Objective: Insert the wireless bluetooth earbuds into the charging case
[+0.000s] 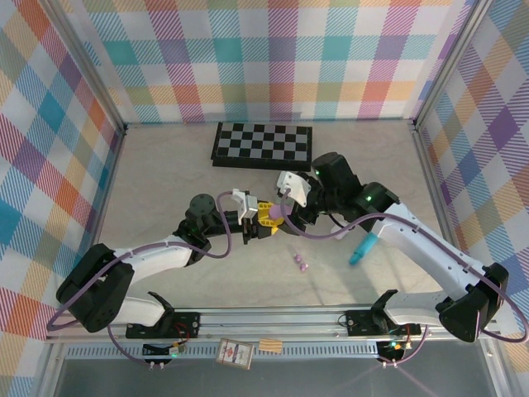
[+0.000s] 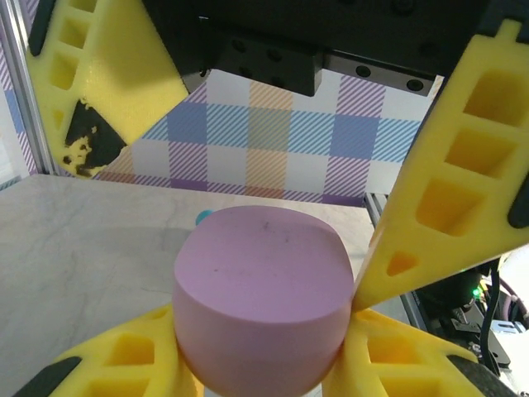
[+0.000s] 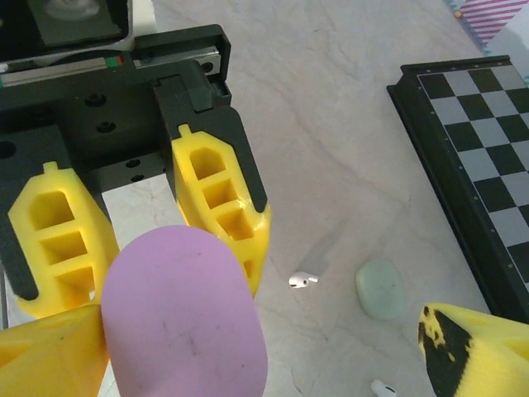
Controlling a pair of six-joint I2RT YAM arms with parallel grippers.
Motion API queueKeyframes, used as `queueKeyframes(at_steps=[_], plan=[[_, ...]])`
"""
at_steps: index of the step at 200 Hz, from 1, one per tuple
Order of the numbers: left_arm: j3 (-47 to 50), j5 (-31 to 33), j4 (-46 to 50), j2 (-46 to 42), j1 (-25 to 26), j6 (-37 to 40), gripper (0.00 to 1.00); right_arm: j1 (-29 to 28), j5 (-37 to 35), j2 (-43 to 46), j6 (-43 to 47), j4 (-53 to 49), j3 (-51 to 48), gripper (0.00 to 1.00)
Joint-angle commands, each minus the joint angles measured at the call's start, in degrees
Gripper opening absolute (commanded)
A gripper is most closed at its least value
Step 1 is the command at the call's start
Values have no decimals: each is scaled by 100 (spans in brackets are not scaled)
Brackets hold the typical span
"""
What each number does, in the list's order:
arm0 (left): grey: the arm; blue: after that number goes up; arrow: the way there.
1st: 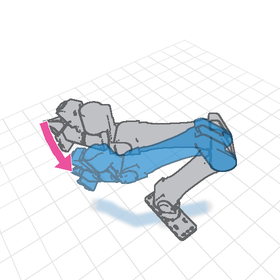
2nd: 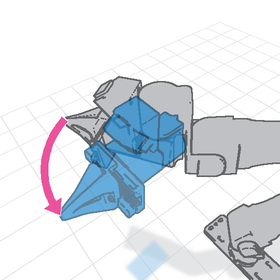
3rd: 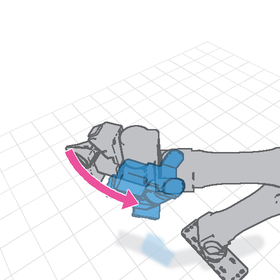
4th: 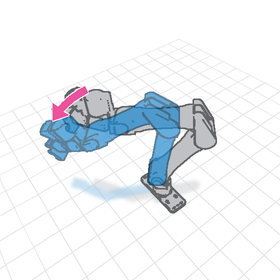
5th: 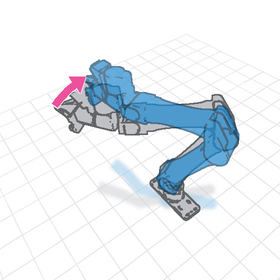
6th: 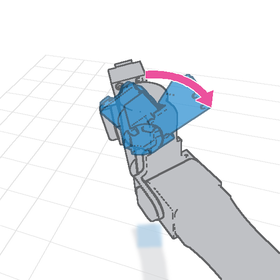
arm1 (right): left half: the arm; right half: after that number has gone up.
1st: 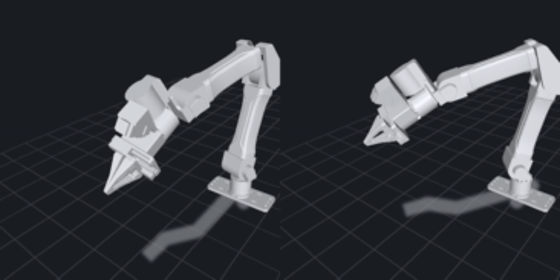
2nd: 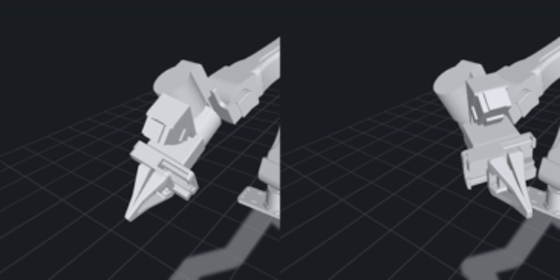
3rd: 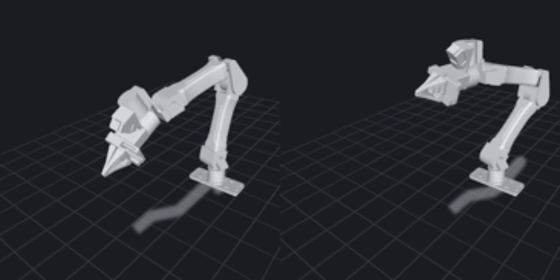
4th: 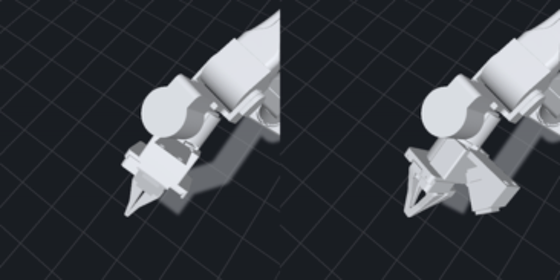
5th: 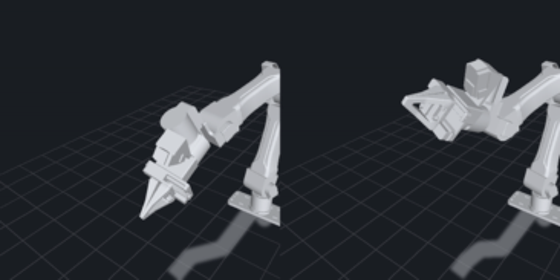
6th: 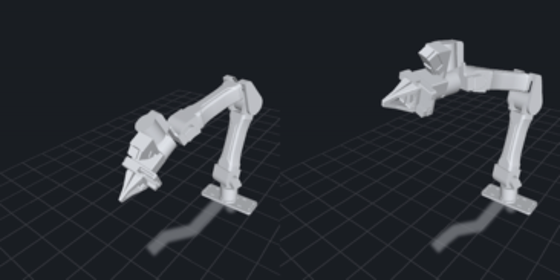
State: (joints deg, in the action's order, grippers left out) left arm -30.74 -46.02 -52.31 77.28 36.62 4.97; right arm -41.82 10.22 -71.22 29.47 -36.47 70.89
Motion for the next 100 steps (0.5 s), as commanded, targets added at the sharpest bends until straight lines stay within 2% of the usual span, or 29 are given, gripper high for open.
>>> queueKeyframes(at_steps=[1, 39, 100], plan=[[16, -274, -41, -145, -6, 154, 29, -1, -283, 53, 44, 311, 127, 94], [16, -290, -68, -180, -6, 127, 29, 43, -663, 137, -163, 420, 139, 92], [21, -303, -60, -216, -6, 127, 29, 122, -406, 525, -431, 556, 91, 92]])
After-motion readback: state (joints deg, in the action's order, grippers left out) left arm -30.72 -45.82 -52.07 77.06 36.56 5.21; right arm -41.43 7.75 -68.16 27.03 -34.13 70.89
